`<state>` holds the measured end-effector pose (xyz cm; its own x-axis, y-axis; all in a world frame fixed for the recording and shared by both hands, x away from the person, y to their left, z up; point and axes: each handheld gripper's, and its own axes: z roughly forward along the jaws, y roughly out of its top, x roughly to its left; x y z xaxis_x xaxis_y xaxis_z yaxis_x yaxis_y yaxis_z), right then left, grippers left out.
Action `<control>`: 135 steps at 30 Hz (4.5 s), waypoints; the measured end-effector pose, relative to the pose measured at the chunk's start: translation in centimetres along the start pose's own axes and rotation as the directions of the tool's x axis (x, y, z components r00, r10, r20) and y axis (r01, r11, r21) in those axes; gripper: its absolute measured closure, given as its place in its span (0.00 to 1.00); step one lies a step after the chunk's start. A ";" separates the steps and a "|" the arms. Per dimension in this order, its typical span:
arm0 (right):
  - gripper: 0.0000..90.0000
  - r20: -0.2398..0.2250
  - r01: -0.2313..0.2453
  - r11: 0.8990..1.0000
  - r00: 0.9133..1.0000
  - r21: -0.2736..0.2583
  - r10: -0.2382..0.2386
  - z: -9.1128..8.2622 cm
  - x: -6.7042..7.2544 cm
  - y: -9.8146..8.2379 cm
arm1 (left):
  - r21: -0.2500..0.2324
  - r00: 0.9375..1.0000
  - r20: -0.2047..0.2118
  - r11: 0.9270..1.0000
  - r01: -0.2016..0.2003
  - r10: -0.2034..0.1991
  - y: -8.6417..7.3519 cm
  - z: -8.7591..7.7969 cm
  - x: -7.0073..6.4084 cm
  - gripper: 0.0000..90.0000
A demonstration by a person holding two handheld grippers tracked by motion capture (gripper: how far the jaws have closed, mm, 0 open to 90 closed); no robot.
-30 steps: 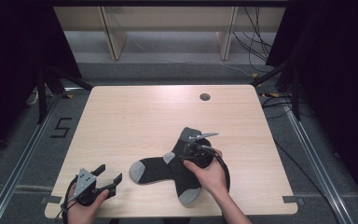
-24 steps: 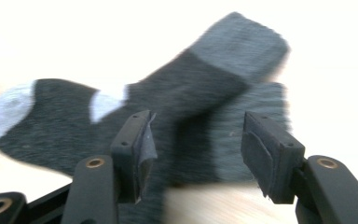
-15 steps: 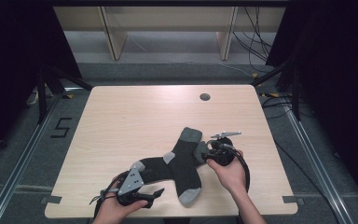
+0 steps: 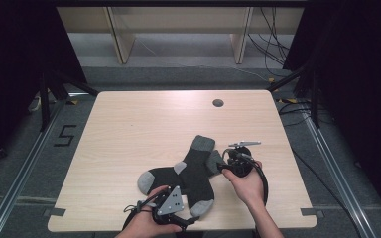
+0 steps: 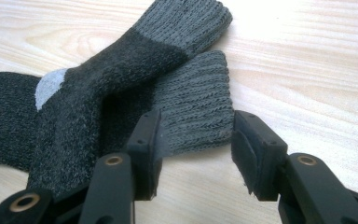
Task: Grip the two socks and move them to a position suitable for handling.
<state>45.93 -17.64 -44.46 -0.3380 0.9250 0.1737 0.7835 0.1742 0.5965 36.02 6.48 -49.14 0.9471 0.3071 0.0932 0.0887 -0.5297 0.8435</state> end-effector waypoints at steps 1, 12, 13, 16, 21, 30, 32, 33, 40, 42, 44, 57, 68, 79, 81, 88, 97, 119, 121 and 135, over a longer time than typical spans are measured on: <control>0.59 -0.021 0.011 1.000 1.000 -0.009 -0.011 0.1 -0.2 0.1 | -0.001 1.000 0.008 1.000 -0.004 0.004 0.1 0.3 -0.1 0.20; 0.56 -0.010 -0.029 1.000 1.000 0.003 0.029 0.2 -0.2 0.1 | 0.040 0.999 0.024 0.998 -0.042 0.041 0.2 3.0 -0.5 0.30; 0.55 -0.003 -0.029 1.000 1.000 -0.001 0.029 0.2 -0.3 0.1 | 0.050 0.998 0.027 0.998 -0.049 0.048 0.1 3.1 -0.4 0.30; 0.54 -0.021 -0.032 0.999 0.999 -0.009 0.032 -0.1 -0.6 0.1 | 0.057 0.999 0.020 0.997 -0.044 0.043 0.1 3.5 -0.4 0.35; 0.54 -0.001 -0.044 0.999 0.999 -0.012 0.044 -0.4 -0.6 0.2 | 0.054 0.999 0.014 0.998 -0.037 0.036 0.2 3.5 -0.1 0.47; 0.53 -0.028 -0.056 0.998 0.998 -0.011 0.056 -0.1 -0.6 0.1 | 0.058 0.997 0.068 0.998 -0.040 0.036 0.2 3.2 -0.1 0.87; 0.53 -0.020 -0.038 0.999 0.999 -0.017 0.038 0.0 -0.7 0.1 | 0.064 0.996 0.083 0.997 -0.031 0.026 0.3 2.9 -0.1 0.90; 0.53 -0.030 -0.039 0.999 0.999 -0.018 0.038 0.0 -0.7 0.1 | 0.067 0.996 0.079 0.997 -0.039 0.034 0.4 2.8 0.0 0.90; 0.53 -0.022 -0.018 1.000 1.000 -0.005 0.018 0.1 -0.9 0.2 | 0.036 0.997 0.074 0.999 -0.007 0.004 1.2 1.2 0.2 0.91; 0.53 -0.011 -0.046 0.999 0.999 0.001 0.046 0.3 -0.7 0.2 | 0.023 0.997 0.071 1.000 -0.004 0.002 1.6 0.6 0.3 0.91; 0.53 -0.016 -0.045 0.999 0.999 -0.002 0.045 0.5 -0.7 0.1 | 0.010 0.998 0.067 1.000 0.002 -0.003 1.8 0.1 0.4 0.91; 0.52 -0.023 -0.087 0.996 0.996 0.037 0.087 1.5 -0.4 0.1 | -0.087 1.000 -0.003 0.996 -0.005 0.005 4.4 -4.5 2.5 0.91; 0.50 -0.011 -0.055 0.998 0.998 -0.019 0.055 2.1 -0.8 0.6 | -0.152 0.994 -0.112 0.988 -0.026 0.008 7.9 -9.6 6.6 0.91; 0.49 -0.018 -0.029 0.996 0.999 -0.079 0.028 1.5 -0.2 1.6 | -0.217 0.984 -0.177 0.975 -0.052 0.013 10.6 -12.4 9.1 0.91; 0.49 -0.008 0.016 0.997 1.000 -0.080 -0.017 0.9 0.4 1.9 | -0.226 0.983 -0.185 0.972 -0.059 0.017 10.9 -12.9 9.4 0.91; 0.53 -0.026 0.223 0.969 0.974 -0.107 -0.227 0.9 1.6 2.3 | -0.257 0.980 -0.199 0.965 -0.050 -0.003 11.5 -13.9 10.0 0.91; 0.50 -0.039 0.273 0.954 0.959 -0.122 -0.279 2.4 2.0 3.0 | -0.260 0.978 -0.208 0.965 -0.043 -0.013 11.5 -14.0 10.3 0.91; 0.81 -0.122 0.335 0.939 0.932 -0.074 -0.342 5.3 1.9 5.2 | -0.273 0.972 -0.227 0.962 -0.008 -0.057 10.6 -14.8 11.8 0.91; 0.82 -0.118 0.332 0.940 0.933 -0.080 -0.339 5.3 1.8 5.2 | -0.271 0.972 -0.229 0.963 -0.009 -0.056 10.6 -14.9 11.8 0.91; 0.50 -0.107 0.345 0.934 0.929 -0.088 -0.354 6.1 2.9 6.5 | -0.264 0.975 -0.222 0.964 -0.027 -0.033 11.2 -15.2 11.8 0.91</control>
<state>53.21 -11.81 -44.86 -0.6468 0.7619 0.0341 0.5693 0.4526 0.6863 43.48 16.19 -30.61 0.8516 0.4923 0.1801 -0.0216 -0.3103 0.9504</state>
